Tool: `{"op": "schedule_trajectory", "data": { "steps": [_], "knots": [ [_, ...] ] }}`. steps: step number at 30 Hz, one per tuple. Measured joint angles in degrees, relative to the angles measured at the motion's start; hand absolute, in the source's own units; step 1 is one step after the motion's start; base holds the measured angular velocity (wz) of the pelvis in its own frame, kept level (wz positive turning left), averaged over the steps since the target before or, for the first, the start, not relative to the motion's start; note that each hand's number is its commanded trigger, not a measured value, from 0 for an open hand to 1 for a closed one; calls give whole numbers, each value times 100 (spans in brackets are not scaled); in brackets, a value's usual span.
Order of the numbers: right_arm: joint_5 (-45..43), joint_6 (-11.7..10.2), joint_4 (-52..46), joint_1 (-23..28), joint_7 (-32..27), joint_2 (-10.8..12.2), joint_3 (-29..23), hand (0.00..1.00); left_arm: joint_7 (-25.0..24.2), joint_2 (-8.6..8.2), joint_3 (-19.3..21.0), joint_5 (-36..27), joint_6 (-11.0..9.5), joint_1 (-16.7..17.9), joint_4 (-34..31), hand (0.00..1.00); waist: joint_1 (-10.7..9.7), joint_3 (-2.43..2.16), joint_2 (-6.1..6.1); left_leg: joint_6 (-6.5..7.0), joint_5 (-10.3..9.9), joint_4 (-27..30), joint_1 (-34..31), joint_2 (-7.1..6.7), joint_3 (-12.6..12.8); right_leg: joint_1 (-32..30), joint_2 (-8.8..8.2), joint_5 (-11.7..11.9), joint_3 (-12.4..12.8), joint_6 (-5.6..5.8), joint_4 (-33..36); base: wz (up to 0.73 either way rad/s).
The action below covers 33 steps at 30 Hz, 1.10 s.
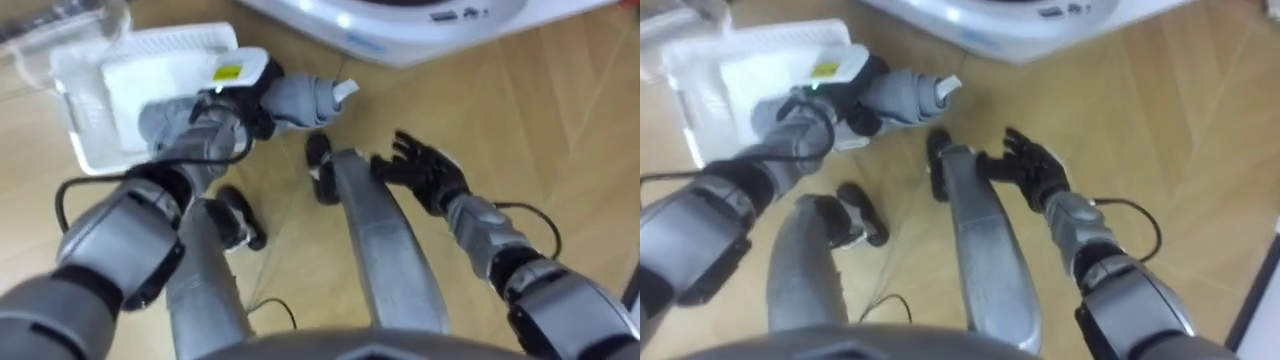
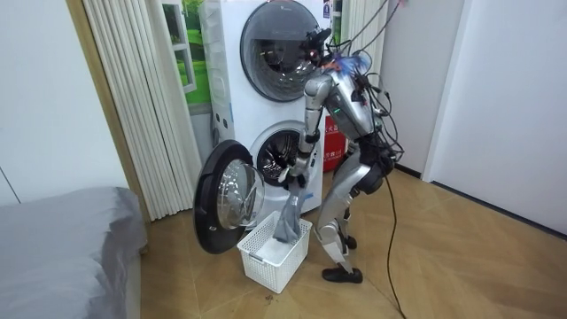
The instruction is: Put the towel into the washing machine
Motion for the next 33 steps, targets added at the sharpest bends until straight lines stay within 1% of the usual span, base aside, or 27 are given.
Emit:
{"op": "schedule_trajectory", "data": {
  "steps": [1,2,3,4,6,8,9,10,11,12,13,14,15,17,19,20,22,23,24,25,26,28,29,30,31,33],
  "knots": [
    [-88,1,39,28,-1,-34,0,0,45,14,83,-201,-19,27,-1,100,61,-9,16,-11,20,-110,185,-41,23,159,-30,4,0,2,-65,0],
    [-212,3,67,55,-3,-46,-2,0,53,36,96,-468,-49,59,-7,100,94,-32,54,-16,50,-241,339,-70,39,306,-36,16,8,13,-168,0],
    [-283,3,83,66,-4,-44,0,0,51,42,95,-619,-59,87,-29,100,118,-38,70,-23,68,-309,422,-73,50,385,-34,35,3,12,-231,0],
    [-415,4,95,100,6,-39,2,0,22,107,118,-897,-87,126,-45,100,190,-39,84,-39,100,-438,596,-80,73,547,-25,68,-3,8,-358,-4],
    [-568,3,130,113,11,-29,-6,0,-90,101,280,-1268,-93,253,-220,100,277,-63,135,-55,161,-636,798,-97,83,761,-30,113,-56,-1,-552,0],
    [-738,6,211,103,15,-10,-3,0,-282,149,344,-1948,-131,462,-562,100,399,-69,150,-75,236,-851,1012,-120,124,953,-54,147,-104,-14,-693,0],
    [-786,6,213,100,17,-7,-3,0,-340,157,347,-2128,-157,516,-615,100,433,-69,150,-79,243,-898,1060,-123,140,995,-56,152,-104,-18,-705,0],
    [-842,5,216,109,20,-10,8,0,-454,131,347,-2464,-187,590,-664,100,516,-70,150,-100,256,-967,1151,-133,145,1073,-81,154,-118,-21,-771,0],
    [-865,7,216,134,25,-8,22,0,-560,74,365,-2766,-211,654,-668,100,554,-70,150,-112,279,-1059,1238,-158,145,1146,-105,154,-135,-22,-804,4],
    [-866,8,214,133,30,-6,22,0,-629,40,390,-2907,-212,690,-669,100,568,-70,149,-115,292,-1104,1278,-179,146,1177,-122,154,-150,-23,-809,6],
    [-865,8,214,129,23,-7,18,0,-765,-43,453,-3151,-212,755,-669,100,623,-70,150,-125,306,-1166,1351,-193,149,1238,-125,154,-152,-23,-862,0],
    [-889,7,205,123,37,-7,18,0,-914,-84,504,-3270,-212,804,-686,100,675,-70,149,-132,313,-1197,1388,-193,148,1279,-123,154,-162,-22,-891,0],
    [-921,8,203,119,47,-7,16,0,-982,-86,519,-3322,-212,837,-727,100,682,-71,149,-132,314,-1205,1393,-195,148,1282,-123,154,-169,-22,-892,0],
    [-1180,11,180,90,67,-3,-10,0,-1229,-85,522,-3560,-212,1082,-1060,100,730,-71,149,-132,314,-1204,1425,-196,140,1315,-119,154,-182,-22,-893,0],
    [-1372,20,215,73,75,21,-48,0,-1467,-112,496,-3738,-212,1244,-1289,100,779,-71,148,-132,315,-1221,1503,-203,137,1394,-118,154,-212,-22,-898,0],
    [-1422,56,235,55,85,32,-67,0,-1640,-150,454,-3905,-212,1284,-1319,100,817,-72,148,-132,315,-1250,1568,-216,138,1455,-123,154,-230,-22,-912,4],
    [-1446,77,257,55,117,56,-98,0,-1897,-191,454,-4145,-211,1363,-1322,100,828,-74,146,-131,315,-1283,1654,-234,140,1540,-130,154,-232,-22,-938,-2],
    [-1443,81,227,55,140,54,-140,0,-2059,-243,453,-4336,-211,1447,-1332,100,847,-108,155,-130,316,-1314,1682,-243,146,1568,-130,157,-242,-18,-1007,-5],
    [-1443,81,217,62,143,57,-175,0,-2131,-246,454,-4425,-211,1490,-1336,100,853,-110,156,-130,319,-1335,1708,-252,147,1591,-133,166,-252,-17,-1037,-6],
    [-1465,102,216,84,150,77,-227,0,-2281,-277,452,-4565,-208,1595,-1338,100,866,-125,167,-133,341,-1380,1751,-271,148,1652,-126,199,-281,-23,-1114,0],
    [-1479,128,209,120,172,89,-234,0,-2434,-299,440,-4699,-197,1711,-1350,100,870,-182,162,-136,376,-1437,1762,-281,148,1673,-129,227,-310,-28,-1184,0],
    [-1476,131,200,147,244,86,-233,0,-2634,-329,355,-4984,-157,1860,-1489,100,871,-223,139,-137,446,-1531,1772,-297,138,1684,-138,267,-314,-29,-1239,7],
    [-1473,131,198,158,256,79,-231,0,-2792,-332,218,-5291,-143,1900,-1530,100,899,-229,146,-141,472,-1551,1772,-293,132,1705,-119,295,-322,-31,-1298,6],
    [-1478,131,198,160,256,80,-229,0,-2874,-341,172,-5412,-122,1900,-1530,100,920,-229,146,-142,473,-1551,1772,-293,126,1711,-117,299,-333,-35,-1303,0],
    [-1513,130,198,160,258,85,-222,0,-3036,-380,148,-5623,-49,1901,-1529,100,942,-229,146,-145,475,-1550,1777,-289,124,1719,-120,303,-348,-41,-1295,0],
    [-1538,130,198,160,264,83,-228,0,-3210,-398,87,-5928,-14,1915,-1529,100,968,-228,146,-146,476,-1550,1794,-287,126,1737,-121,304,-352,-43,-1289,0]
  ]
}}
